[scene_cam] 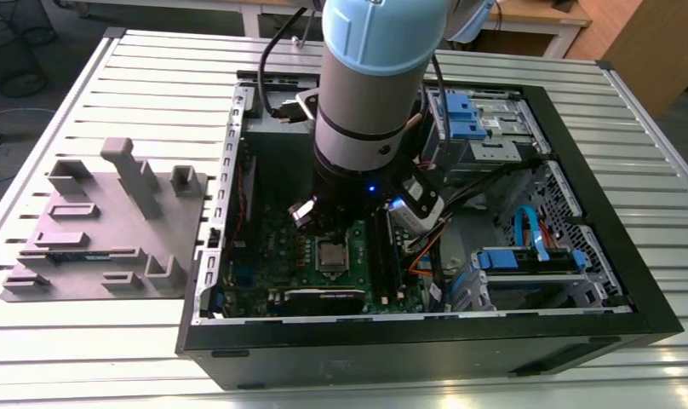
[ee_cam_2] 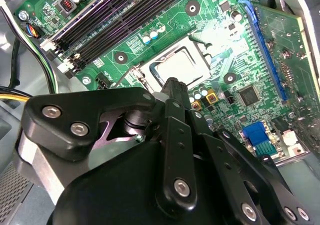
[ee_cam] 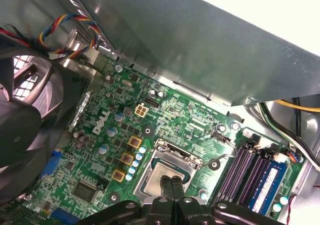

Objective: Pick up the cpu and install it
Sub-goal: 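Install the first cpu locking lever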

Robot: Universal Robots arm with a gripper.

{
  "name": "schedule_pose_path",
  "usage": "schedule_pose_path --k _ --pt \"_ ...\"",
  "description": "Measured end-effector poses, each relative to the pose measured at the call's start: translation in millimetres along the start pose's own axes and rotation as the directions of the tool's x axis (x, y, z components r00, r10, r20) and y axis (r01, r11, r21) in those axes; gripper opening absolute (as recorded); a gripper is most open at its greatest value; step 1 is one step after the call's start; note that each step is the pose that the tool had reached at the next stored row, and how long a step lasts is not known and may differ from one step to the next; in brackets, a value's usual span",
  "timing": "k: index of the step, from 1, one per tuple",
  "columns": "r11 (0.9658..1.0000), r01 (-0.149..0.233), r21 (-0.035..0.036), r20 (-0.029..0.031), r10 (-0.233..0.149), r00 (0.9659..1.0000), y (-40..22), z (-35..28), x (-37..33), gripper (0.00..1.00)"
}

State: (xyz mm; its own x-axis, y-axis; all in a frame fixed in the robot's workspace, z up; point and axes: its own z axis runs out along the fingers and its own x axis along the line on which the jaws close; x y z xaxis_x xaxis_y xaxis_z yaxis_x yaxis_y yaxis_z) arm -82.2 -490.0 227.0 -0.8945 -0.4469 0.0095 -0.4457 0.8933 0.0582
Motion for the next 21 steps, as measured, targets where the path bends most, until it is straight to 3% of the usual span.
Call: schedule_pose_path --k 12,21 --pt "1.0000 0.000 0.0001 -0.0001 0.000 1.0000 0.2 -3.7 0.1 0.11" --pt "1.0000 0.000 0.0000 0.0000 0.000 1.0000 1.3 -22.3 0.2 0.11"
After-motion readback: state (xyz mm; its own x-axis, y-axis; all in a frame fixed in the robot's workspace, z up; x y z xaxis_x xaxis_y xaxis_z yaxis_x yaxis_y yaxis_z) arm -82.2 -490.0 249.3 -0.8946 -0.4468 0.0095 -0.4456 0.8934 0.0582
